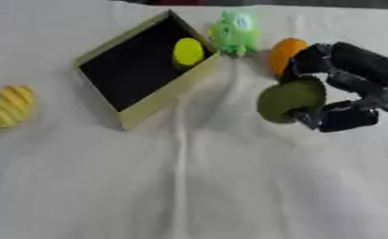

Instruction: Pick up objects on the table and place them in the box.

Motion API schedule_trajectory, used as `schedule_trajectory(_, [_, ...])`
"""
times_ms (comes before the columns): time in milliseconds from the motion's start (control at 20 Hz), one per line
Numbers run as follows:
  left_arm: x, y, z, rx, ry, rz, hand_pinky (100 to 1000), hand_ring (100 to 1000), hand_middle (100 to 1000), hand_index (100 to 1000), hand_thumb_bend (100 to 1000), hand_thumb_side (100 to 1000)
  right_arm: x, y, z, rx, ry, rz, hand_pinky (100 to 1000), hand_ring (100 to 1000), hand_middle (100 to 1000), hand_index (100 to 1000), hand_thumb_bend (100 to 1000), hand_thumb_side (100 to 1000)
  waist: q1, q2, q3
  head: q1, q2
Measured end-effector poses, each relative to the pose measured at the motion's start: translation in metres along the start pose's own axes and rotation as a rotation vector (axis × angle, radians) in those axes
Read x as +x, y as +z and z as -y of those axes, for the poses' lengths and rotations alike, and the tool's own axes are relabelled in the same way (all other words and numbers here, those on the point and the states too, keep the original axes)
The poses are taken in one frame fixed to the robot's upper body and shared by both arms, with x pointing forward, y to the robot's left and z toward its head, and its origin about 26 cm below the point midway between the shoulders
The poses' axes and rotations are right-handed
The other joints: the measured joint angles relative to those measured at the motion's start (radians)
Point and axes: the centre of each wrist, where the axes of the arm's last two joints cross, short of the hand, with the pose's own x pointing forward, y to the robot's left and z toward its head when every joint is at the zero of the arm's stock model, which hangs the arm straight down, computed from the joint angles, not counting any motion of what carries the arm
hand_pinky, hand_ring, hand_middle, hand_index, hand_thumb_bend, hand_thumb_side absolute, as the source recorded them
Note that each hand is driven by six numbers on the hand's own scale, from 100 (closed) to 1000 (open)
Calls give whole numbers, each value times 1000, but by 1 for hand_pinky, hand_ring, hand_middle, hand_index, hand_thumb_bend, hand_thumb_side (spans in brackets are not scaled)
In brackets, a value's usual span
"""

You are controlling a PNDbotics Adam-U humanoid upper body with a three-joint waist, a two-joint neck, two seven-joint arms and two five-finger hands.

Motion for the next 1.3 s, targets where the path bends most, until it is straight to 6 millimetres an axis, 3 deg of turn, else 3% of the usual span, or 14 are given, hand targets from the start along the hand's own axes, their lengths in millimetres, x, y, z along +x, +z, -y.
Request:
schedule_trajectory(300, [0, 0, 0, -2, 2, 2, 714, 745, 742, 849, 454, 424, 17, -28, 49, -100, 32, 142, 747, 684, 395, 579, 100, 100, -10, -1, 10, -21, 13])
schedule_trajectory(600, [1, 0, 2, -9, 9, 7, 714, 745, 742, 849, 453, 425, 17, -62, 70, -136, -32, 226, 753, 688, 393, 577, 100, 100, -15, -2, 24, -51, 29])
schedule_trajectory(900, [1, -1, 4, -5, 21, 9, 714, 745, 742, 849, 454, 425, 7, -101, 75, -123, -93, 273, 765, 693, 389, 574, 100, 100, -19, -2, 40, -66, 19])
schedule_trajectory(1300, [4, -4, 11, -2, 58, 23, 715, 745, 743, 849, 457, 421, -16, -151, 55, -66, -158, 285, 794, 710, 396, 582, 100, 100, -32, 1, 73, -80, -5])
